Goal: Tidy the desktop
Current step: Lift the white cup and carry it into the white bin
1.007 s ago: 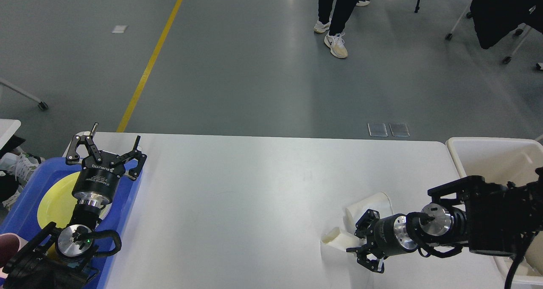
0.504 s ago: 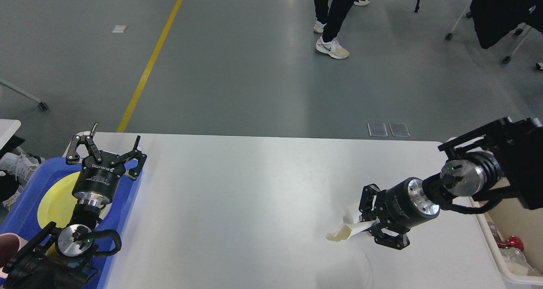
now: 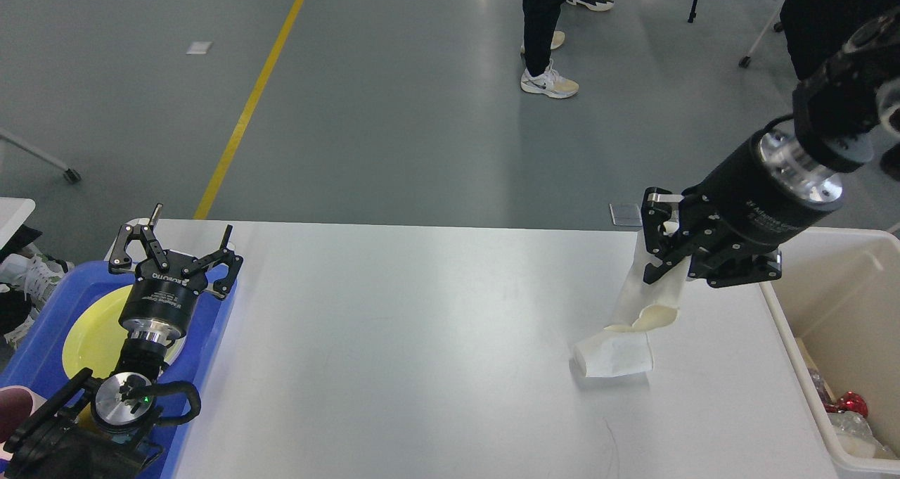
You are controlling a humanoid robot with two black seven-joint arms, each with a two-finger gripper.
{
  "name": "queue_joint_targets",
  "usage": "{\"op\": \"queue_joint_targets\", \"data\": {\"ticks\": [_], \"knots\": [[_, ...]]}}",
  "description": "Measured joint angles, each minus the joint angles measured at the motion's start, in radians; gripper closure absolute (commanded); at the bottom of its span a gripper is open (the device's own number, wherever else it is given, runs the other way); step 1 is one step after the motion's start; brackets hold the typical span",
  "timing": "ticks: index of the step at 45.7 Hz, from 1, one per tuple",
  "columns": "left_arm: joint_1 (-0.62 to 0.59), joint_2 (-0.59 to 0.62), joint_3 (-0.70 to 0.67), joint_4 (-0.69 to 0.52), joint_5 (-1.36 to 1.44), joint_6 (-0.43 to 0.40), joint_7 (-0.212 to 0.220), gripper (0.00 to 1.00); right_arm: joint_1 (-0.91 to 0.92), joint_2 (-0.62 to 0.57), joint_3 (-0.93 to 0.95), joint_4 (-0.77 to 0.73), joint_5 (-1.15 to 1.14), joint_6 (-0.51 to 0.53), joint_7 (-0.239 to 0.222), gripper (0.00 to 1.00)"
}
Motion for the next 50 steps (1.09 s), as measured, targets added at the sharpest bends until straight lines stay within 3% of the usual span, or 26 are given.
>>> {"op": "queue_joint_targets", "data": {"ticks": [5, 12, 16, 32, 50], "knots": [[0.0, 0.0, 0.0, 0.0, 0.0, 0.0, 0.0, 0.04, 0.045, 0.003, -0.04, -0.003, -0.062, -0.005, 0.02, 1.0], [0.0, 0.0, 0.0, 0.0, 0.0, 0.0, 0.0, 0.04, 0.051, 0.003, -0.099, -0.015, -0.143, -0.018, 0.118, 1.0], [0.0, 0.0, 0.0, 0.0, 0.0, 0.0, 0.0, 0.04, 0.041, -0.003, -0.136, -0.034, -0.163, -0.025, 0.145, 1.0], [0.0, 0.0, 0.0, 0.0, 0.0, 0.0, 0.0, 0.04, -0.15, -0.186, -0.221, -0.2, -0.189, -0.152, 0.148, 1.0], [0.0, 0.0, 0.0, 0.0, 0.0, 0.0, 0.0, 0.04, -0.621, -0.383, -0.087, -0.638, -0.203, -0.286, 0.144, 1.0]]}}
